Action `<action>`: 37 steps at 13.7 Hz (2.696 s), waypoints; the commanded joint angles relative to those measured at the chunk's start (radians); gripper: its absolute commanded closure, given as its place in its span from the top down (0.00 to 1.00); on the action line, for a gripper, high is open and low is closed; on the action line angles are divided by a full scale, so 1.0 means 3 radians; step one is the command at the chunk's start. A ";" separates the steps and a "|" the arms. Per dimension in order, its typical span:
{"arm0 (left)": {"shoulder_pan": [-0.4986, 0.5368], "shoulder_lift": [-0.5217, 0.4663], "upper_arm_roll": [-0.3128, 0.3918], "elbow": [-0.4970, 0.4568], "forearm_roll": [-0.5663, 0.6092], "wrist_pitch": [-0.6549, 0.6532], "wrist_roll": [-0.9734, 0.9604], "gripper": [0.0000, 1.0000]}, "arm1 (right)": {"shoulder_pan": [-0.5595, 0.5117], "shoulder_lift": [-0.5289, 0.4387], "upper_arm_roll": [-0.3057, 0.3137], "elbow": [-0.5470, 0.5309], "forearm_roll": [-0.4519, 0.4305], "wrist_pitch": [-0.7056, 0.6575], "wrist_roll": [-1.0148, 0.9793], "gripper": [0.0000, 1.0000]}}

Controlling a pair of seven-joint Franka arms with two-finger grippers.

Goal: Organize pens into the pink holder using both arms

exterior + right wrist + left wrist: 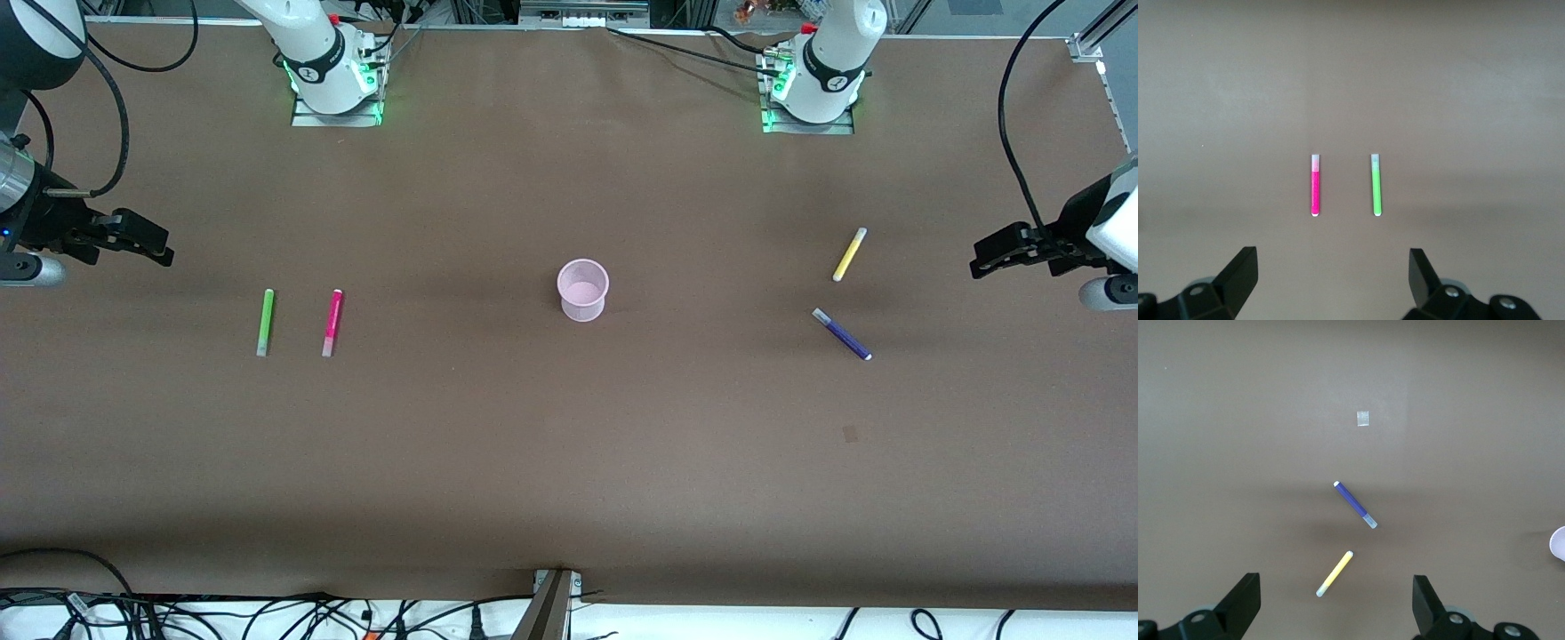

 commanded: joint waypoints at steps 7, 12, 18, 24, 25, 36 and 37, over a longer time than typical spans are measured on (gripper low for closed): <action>0.0236 0.0570 -0.0006 -0.0192 -0.0001 0.0422 -0.0189 1.00 | 0.0000 0.0153 0.0013 0.0079 -0.0024 0.0006 0.0045 1.00; 0.0210 0.0794 -0.0026 -0.0852 -0.0001 0.1306 -0.1099 1.00 | 0.0000 0.0159 0.0008 0.0079 -0.0019 0.0031 0.0045 1.00; 0.0160 0.1270 -0.0047 -0.1216 -0.0001 0.2268 -0.1928 1.00 | 0.0000 0.0205 0.0008 0.0079 -0.0009 0.0103 0.0045 1.00; 0.0067 0.1363 -0.0047 -0.1435 0.0004 0.2503 -0.2057 0.94 | -0.0011 0.0190 0.0008 0.0084 -0.0014 0.0093 0.0045 1.00; 0.0067 0.1363 -0.0047 -0.1456 0.0004 0.2529 -0.2052 0.88 | -0.0016 0.0190 0.0008 0.0095 -0.0009 0.0098 0.0045 1.00; 0.0078 0.1327 -0.0047 -0.1559 0.0056 0.2525 -0.1960 0.19 | 0.0000 0.0210 0.0008 0.0105 -0.0009 0.0103 0.0045 1.00; 0.0072 0.1327 -0.0047 -0.1554 0.0056 0.2520 -0.1960 0.08 | 0.0000 0.0210 0.0008 0.0105 -0.0009 0.0103 0.0045 1.00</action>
